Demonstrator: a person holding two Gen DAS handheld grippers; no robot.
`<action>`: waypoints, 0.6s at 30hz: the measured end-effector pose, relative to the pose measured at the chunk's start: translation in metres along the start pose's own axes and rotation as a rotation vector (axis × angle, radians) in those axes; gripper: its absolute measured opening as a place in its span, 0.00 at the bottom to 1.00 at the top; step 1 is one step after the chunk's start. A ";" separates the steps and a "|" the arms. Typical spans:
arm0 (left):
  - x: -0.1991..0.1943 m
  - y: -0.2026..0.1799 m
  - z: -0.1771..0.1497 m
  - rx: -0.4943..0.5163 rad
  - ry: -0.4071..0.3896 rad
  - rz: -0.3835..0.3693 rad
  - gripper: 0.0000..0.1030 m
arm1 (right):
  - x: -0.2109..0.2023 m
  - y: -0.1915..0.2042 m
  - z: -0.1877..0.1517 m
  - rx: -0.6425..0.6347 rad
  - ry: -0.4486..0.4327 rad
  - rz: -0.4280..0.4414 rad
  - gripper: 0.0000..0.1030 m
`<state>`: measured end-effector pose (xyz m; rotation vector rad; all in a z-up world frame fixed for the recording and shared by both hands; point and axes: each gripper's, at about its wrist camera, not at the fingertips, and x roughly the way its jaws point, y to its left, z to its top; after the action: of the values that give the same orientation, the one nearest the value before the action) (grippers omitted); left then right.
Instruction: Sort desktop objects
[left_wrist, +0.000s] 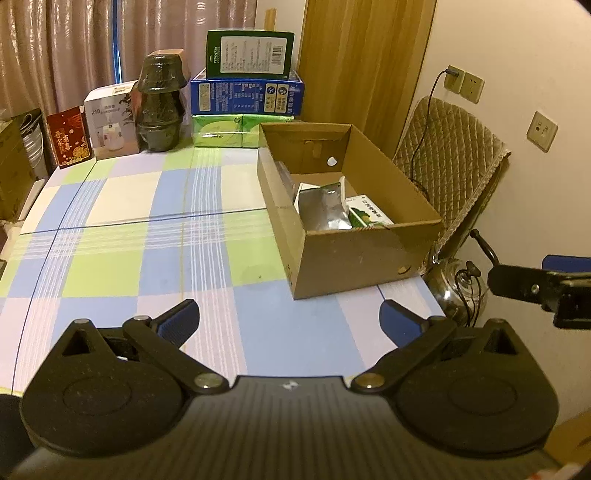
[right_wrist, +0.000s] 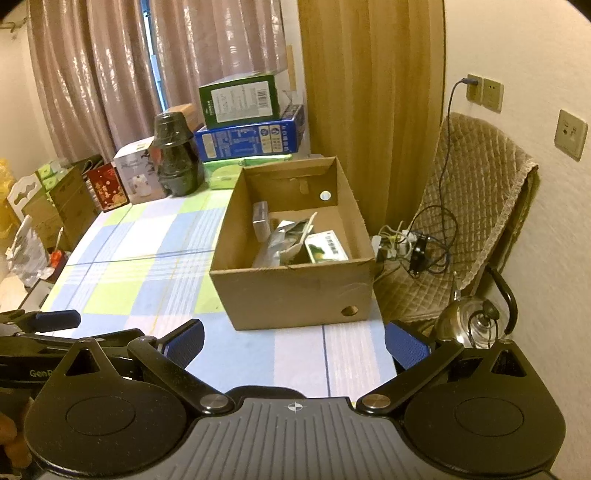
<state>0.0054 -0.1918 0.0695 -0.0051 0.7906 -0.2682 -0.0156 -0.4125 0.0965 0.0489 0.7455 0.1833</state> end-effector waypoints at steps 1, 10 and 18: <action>-0.001 0.000 -0.001 0.000 0.003 0.000 0.99 | -0.001 0.001 -0.001 0.000 0.002 0.003 0.98; -0.014 0.002 -0.007 -0.004 -0.001 0.000 0.99 | -0.008 0.008 -0.011 -0.002 0.014 0.012 0.98; -0.022 0.006 -0.012 -0.014 -0.005 0.015 0.99 | -0.011 0.014 -0.016 -0.006 0.017 0.026 0.98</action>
<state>-0.0162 -0.1795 0.0755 -0.0127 0.7874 -0.2490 -0.0360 -0.4013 0.0939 0.0517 0.7611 0.2105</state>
